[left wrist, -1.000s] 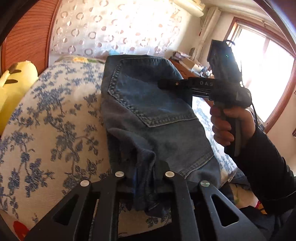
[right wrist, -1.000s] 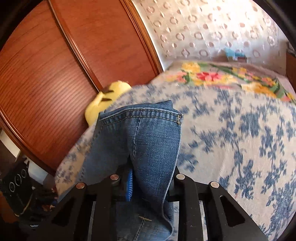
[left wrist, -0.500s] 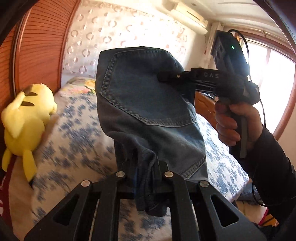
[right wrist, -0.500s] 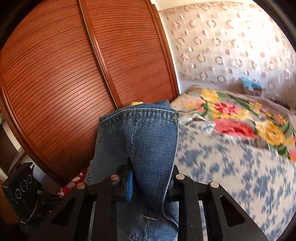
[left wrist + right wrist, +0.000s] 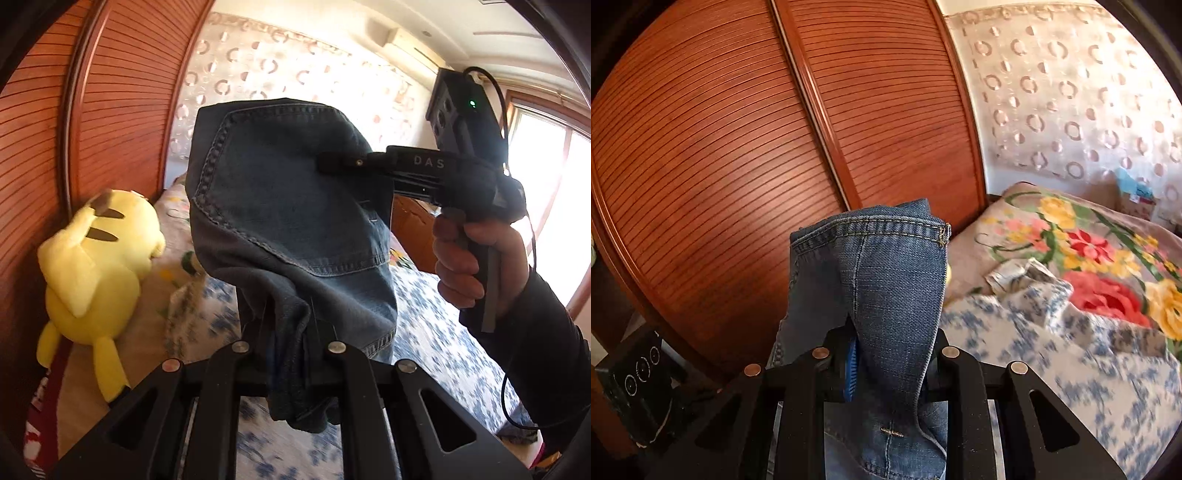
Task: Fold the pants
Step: 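Lift the jeans bundle with both tools and carry it toward the plush toy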
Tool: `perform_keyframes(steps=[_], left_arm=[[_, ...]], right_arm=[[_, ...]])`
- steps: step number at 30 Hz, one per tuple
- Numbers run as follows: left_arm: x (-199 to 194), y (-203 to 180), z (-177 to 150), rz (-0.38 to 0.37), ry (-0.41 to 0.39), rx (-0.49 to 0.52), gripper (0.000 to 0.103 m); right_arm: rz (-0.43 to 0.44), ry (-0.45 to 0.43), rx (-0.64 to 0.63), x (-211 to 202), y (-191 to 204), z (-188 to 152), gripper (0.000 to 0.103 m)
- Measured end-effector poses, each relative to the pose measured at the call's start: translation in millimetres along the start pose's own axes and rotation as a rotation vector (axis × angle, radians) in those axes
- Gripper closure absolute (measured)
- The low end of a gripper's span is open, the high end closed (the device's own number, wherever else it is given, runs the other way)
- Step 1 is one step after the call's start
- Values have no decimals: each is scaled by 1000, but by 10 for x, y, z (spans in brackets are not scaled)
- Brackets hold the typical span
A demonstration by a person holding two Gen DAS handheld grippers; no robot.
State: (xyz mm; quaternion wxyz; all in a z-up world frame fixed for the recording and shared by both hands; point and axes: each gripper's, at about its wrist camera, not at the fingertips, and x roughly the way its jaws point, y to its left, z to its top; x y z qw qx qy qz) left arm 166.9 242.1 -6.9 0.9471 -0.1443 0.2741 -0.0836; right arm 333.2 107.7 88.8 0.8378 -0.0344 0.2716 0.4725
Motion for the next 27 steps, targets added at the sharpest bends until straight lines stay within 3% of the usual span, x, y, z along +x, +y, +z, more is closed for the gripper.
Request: perform_keyframes(steps=[5, 9, 18, 22, 25, 27], left_arm=[[58, 99, 155, 26, 3, 1, 92], [320, 98, 203, 21, 49, 23, 92], [1064, 159, 93, 16, 204, 18, 92], [1233, 167, 58, 43, 248, 28, 89], [1243, 183, 66, 59, 258, 22, 85], [1226, 206, 77, 58, 257, 11, 84]], right_arm=[[38, -6, 49, 285, -314, 148, 79], [27, 19, 95, 534, -734, 116, 79], [-107, 134, 200, 1029, -1738, -244, 77], [-148, 157, 180, 1173, -1856, -289, 70], [-180, 175, 161, 1230, -1833, -310, 53], [-177, 186, 162, 1180, -1836, -309, 50]])
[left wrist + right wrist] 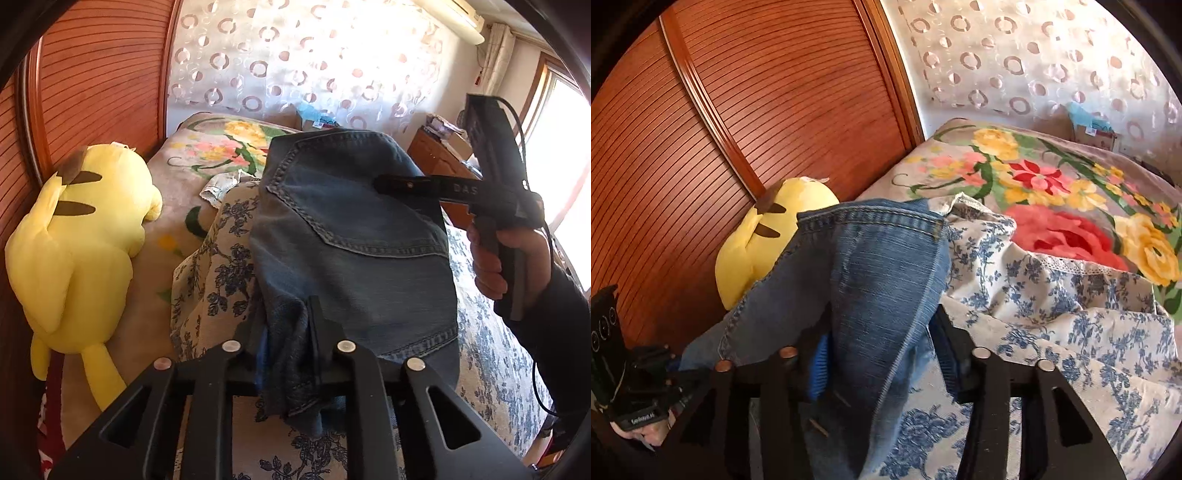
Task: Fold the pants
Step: 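Lift the jeans bundle with both tools and carry it toward the plush toy, then lower the jeans bundle onto the sheet beside the plush toy and open both tools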
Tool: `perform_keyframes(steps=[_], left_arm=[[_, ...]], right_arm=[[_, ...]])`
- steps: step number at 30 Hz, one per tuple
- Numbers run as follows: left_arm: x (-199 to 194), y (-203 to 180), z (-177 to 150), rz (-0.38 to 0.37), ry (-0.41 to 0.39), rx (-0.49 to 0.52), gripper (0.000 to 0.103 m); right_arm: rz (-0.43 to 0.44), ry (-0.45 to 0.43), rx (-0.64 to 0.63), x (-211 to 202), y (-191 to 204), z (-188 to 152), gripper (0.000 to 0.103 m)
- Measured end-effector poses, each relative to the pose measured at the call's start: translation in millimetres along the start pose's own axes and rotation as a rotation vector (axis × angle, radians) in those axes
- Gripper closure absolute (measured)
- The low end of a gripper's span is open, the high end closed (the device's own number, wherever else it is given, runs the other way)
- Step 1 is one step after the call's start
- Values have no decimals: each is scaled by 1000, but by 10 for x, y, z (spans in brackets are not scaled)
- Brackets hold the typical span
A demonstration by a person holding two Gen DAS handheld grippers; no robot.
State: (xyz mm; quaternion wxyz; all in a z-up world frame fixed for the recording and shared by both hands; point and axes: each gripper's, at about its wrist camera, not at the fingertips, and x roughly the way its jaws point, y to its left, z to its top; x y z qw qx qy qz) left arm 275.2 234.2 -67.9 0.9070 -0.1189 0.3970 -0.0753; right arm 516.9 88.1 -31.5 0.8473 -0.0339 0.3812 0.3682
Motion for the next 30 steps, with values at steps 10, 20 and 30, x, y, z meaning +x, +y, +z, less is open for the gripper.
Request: perform_keyframes(steps=[10, 20, 30], left_arm=[[-325, -103, 89, 55, -87, 25, 50], [-189, -545, -49, 41, -58, 129, 50], [124, -457, -222, 93, 20, 135, 50]], right_arm=[[-95, -104, -90, -709, 204, -130, 46], [-69, -134, -231, -585, 569, -170, 75], [-115, -48, -175, -61, 323, -15, 75]])
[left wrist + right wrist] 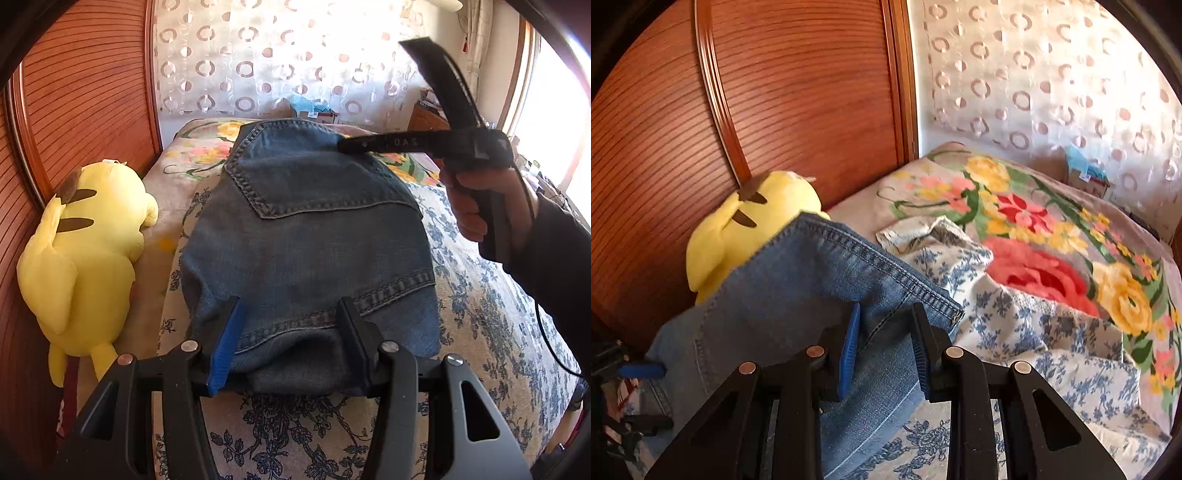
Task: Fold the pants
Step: 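Lower the jeans bundle onto the sheet beside the plush toy and open both tools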
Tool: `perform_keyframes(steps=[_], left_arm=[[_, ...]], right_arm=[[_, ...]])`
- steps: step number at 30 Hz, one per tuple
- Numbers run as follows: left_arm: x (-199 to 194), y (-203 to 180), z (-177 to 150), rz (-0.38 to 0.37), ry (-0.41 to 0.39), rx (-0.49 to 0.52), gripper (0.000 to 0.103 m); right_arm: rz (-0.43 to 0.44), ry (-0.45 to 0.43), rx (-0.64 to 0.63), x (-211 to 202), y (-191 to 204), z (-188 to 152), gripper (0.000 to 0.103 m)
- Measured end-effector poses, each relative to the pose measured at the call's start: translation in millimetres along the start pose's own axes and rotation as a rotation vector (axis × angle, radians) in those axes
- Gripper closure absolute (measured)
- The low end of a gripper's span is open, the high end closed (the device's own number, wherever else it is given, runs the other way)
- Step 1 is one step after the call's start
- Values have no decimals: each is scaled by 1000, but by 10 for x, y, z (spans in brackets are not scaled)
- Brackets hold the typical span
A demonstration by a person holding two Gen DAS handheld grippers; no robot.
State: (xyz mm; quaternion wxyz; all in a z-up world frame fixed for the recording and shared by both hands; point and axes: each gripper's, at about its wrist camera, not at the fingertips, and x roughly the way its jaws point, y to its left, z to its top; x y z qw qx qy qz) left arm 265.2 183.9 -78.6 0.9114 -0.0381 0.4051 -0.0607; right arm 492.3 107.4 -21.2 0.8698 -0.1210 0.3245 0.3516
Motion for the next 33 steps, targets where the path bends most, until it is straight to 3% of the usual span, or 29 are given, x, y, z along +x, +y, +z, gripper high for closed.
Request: perform_keyframes(steps=[6, 21, 28, 33], left_arm=[[16, -32, -4, 18, -3, 10, 50], [27, -140, -41, 38, -18, 7, 38], [28, -167, -78, 37, -34, 9, 31], [2, -182, -81, 55, -40, -3, 31]], right_arm=[[-10, -25, 36, -97, -13, 25, 75], [47, -51, 5, -670, 406, -560, 74], [27, -44, 25, -743, 390, -731, 53], [23, -31, 31, -846, 397, -784, 49]])
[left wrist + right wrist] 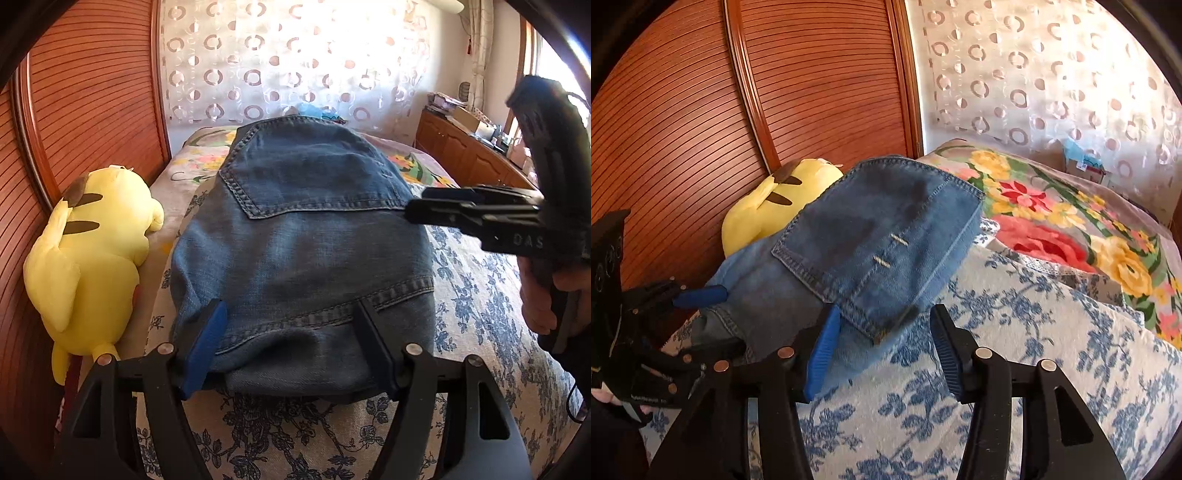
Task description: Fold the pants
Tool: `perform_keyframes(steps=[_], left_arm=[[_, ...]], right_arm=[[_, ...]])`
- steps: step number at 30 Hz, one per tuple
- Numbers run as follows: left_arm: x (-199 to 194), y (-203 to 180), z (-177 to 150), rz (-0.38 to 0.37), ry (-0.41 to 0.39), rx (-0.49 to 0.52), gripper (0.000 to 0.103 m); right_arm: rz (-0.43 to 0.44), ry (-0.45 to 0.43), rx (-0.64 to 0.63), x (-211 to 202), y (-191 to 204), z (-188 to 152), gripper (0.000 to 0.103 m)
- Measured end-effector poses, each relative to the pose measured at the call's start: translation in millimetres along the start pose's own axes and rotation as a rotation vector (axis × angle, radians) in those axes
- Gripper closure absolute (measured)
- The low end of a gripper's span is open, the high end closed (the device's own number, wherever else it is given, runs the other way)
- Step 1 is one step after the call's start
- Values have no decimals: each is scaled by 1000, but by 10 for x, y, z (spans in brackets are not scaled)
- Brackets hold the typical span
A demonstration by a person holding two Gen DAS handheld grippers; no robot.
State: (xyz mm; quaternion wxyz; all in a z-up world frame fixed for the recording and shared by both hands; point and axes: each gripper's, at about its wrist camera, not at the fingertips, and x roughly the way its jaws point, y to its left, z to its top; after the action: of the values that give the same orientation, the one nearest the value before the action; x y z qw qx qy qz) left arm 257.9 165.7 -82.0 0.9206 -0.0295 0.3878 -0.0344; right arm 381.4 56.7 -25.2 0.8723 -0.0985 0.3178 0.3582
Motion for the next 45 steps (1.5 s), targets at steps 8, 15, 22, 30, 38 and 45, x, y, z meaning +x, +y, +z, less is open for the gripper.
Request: perform_keyframes(steps=[8, 15, 22, 30, 38, 45], left_arm=[[-70, -77, -7, 33, -4, 17, 31], [-196, -207, -15, 5, -27, 29, 31], [-367, -422, -8, -34, -67, 57, 23], [-507, -698, -38, -46, -86, 88, 15], [-607, -1000, -115, -70, -101, 121, 15], [-698, -1263, -188, -100, -108, 148, 15]], right_arm=[[-15, -1, 21, -255, 75, -103, 46], [-69, -32, 42, -561, 131, -317, 40], [-108, -84, 84, -973, 104, -574, 32], [-144, -125, 110, -1408, 16, -801, 19], [-172, -153, 134, -1775, -22, -1029, 16], [-206, -182, 148, -2100, -38, -1276, 15]])
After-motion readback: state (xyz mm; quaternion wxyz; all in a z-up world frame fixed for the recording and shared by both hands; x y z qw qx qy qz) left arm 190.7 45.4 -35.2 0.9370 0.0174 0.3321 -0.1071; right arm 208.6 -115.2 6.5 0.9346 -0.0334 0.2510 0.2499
